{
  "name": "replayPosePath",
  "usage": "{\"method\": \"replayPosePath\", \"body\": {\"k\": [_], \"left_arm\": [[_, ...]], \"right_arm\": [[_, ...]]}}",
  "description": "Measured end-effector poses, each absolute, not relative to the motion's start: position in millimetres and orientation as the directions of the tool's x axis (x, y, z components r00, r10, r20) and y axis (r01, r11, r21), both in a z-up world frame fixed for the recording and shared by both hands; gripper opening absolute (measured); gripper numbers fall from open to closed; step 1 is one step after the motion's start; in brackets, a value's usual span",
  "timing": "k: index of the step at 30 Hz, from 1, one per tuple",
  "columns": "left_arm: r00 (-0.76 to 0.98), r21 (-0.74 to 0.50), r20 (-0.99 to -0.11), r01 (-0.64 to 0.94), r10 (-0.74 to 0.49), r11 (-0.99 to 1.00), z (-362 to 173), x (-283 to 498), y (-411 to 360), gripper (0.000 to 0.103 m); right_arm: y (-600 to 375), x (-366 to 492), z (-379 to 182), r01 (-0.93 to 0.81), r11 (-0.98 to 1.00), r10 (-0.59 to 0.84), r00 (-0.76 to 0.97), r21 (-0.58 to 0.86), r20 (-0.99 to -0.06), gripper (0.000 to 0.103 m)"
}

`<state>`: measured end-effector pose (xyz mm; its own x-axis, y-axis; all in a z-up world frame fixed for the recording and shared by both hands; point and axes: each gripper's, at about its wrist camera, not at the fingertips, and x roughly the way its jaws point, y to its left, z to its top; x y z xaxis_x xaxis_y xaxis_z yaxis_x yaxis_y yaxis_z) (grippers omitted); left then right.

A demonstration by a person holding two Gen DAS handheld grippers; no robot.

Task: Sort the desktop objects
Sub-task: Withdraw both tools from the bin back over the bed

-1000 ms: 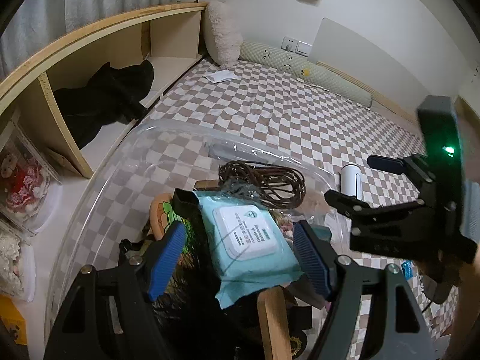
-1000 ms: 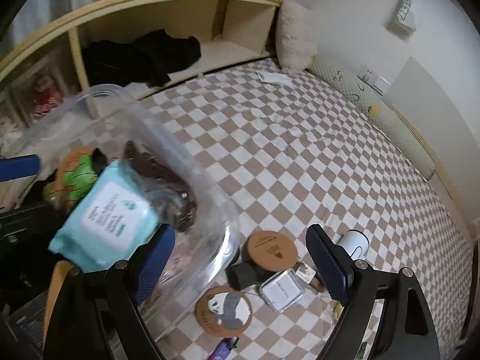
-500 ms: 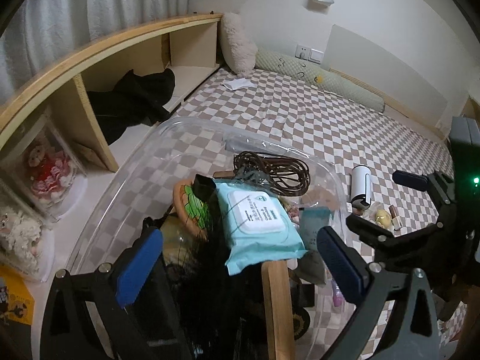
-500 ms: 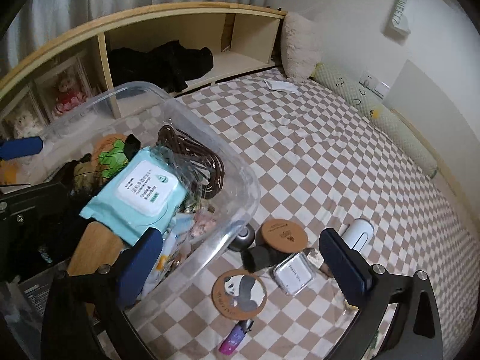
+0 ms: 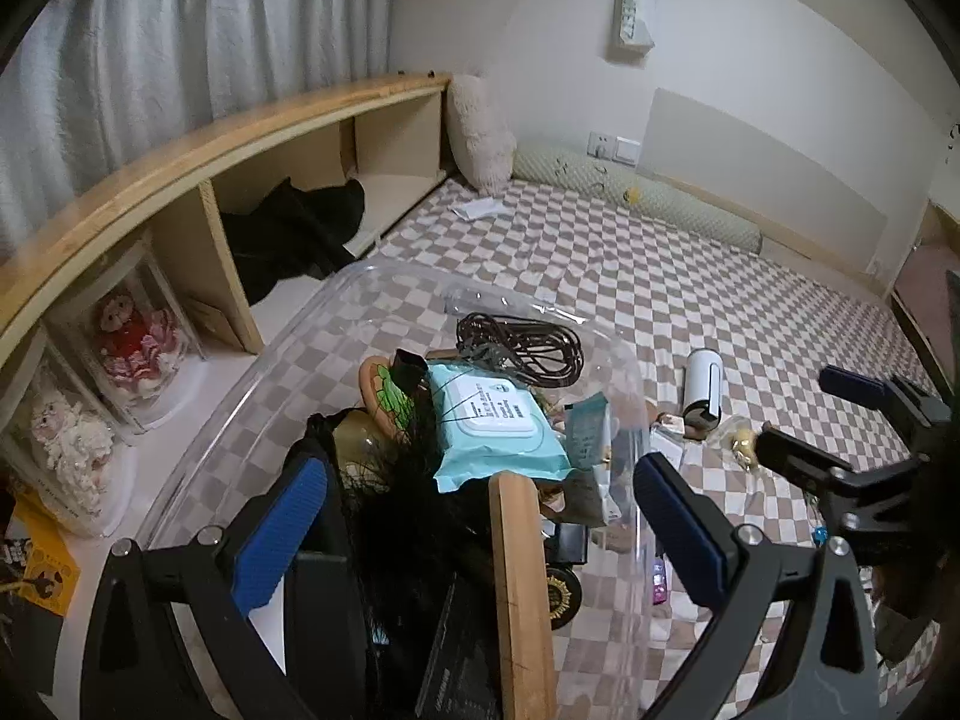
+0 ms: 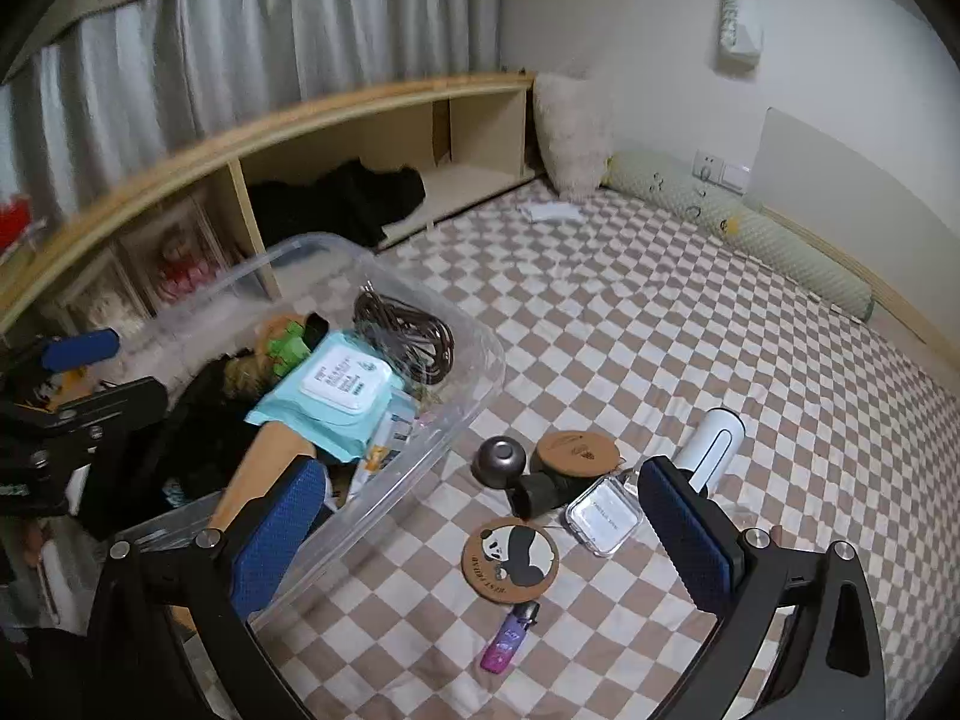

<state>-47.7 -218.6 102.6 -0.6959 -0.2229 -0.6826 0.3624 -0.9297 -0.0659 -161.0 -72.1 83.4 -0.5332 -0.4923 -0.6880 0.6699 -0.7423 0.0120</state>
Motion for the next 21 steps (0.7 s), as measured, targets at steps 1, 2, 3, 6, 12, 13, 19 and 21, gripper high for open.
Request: {"method": "replayPosePath", "body": {"k": [1, 2, 3, 6, 12, 13, 19, 21], "left_arm": [[-0.702, -0.065, -0.674, 0.364, -0.228, -0.929, 104.9, -44.2, -216.0, 0.103], [-0.709, -0.064, -0.666, 0.365, -0.233, -0.929, 107.3, -40.7, -213.5, 0.103], [-0.715, -0.062, -0.657, 0.367, -0.239, -0.928, 109.6, -37.2, -211.0, 0.103], [-0.732, -0.057, -0.633, 0.371, -0.254, -0.927, 116.0, -27.4, -203.5, 0.103], [-0.752, -0.006, -0.593, 0.362, -0.288, -0.932, 118.6, -11.7, -179.9, 0.103], [-0.756, -0.003, -0.589, 0.355, -0.285, -0.935, 117.7, -10.1, -175.8, 0.103], [-0.783, -0.028, -0.584, 0.283, -0.214, -0.959, 106.3, -5.4, -146.4, 0.103], [-0.792, -0.021, -0.579, 0.254, -0.195, -0.967, 100.6, -5.8, -131.9, 0.103]], "right_arm": [[-67.2, -156.5, 86.5, 0.668, -0.744, -0.499, -0.540, 0.015, -0.678, 0.103], [-62.4, -152.3, 89.2, 0.666, -0.745, -0.505, -0.547, 0.018, -0.668, 0.103], [-57.7, -148.2, 92.0, 0.664, -0.747, -0.511, -0.553, 0.021, -0.658, 0.103], [-42.9, -134.1, 96.3, 0.660, -0.751, -0.514, -0.573, 0.012, -0.639, 0.103], [-9.9, -107.8, 91.3, 0.637, -0.771, -0.505, -0.609, 0.001, -0.611, 0.103], [-4.1, -103.6, 89.5, 0.632, -0.775, -0.503, -0.616, 0.001, -0.606, 0.103], [37.7, -84.5, 74.3, 0.560, -0.826, -0.485, -0.649, 0.063, -0.586, 0.103], [49.0, -82.3, 65.2, 0.537, -0.840, -0.465, -0.645, 0.073, -0.607, 0.103]]}}
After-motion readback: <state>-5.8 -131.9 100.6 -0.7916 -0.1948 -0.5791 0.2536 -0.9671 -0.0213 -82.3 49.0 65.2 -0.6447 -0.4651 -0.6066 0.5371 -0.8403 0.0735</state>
